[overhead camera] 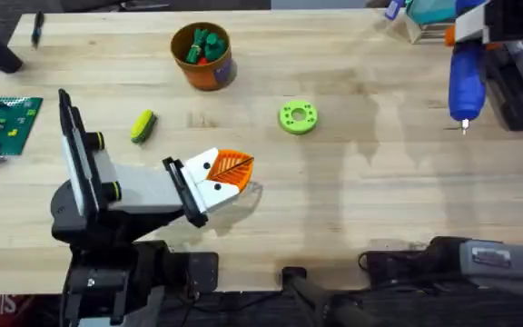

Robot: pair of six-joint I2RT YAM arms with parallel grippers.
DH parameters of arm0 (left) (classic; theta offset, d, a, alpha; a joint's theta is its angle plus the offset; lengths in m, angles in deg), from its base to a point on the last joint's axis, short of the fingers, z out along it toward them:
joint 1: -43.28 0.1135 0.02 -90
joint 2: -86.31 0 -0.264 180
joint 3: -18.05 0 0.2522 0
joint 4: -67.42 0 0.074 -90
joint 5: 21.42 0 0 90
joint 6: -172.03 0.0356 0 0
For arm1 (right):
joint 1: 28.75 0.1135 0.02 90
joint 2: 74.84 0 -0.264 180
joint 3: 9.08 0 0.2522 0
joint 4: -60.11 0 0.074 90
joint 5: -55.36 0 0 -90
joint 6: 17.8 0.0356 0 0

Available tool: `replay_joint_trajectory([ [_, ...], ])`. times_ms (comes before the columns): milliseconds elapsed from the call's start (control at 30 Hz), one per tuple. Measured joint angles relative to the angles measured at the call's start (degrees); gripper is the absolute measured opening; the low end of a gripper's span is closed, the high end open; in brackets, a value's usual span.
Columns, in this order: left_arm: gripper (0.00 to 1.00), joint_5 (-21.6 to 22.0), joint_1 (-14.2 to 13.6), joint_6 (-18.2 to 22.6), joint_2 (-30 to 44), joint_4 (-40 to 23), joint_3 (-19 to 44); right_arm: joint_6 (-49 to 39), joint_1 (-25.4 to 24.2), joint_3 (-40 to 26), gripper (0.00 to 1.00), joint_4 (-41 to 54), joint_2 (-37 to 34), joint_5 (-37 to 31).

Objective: Pick up the gripper from the table and insert it into the empty holder that is missing its gripper. Then pick up a screw, insert it into the mounting hole, and use the screwdriver to tighten it. Finally, clean up the table by picking up the vegetable and placing it into the bucket.

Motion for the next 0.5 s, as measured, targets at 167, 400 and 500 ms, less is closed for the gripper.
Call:
replay_joint_trajectory([
  [167,0.008,0.0,0.0,0.0,0.0,0.0,0.0,2.4,3.6,5.3,0.028,-0.7,11.0,0.1],
  [400,0.008,0.0,0.0,0.0,0.0,0.0,0.0,4.8,7.0,17.5,0.028,-5.4,26.9,0.2],
  [500,0.008,0.0,0.0,0.0,0.0,0.0,0.0,5.9,7.1,21.8,0.028,-5.5,32.6,0.3],
])
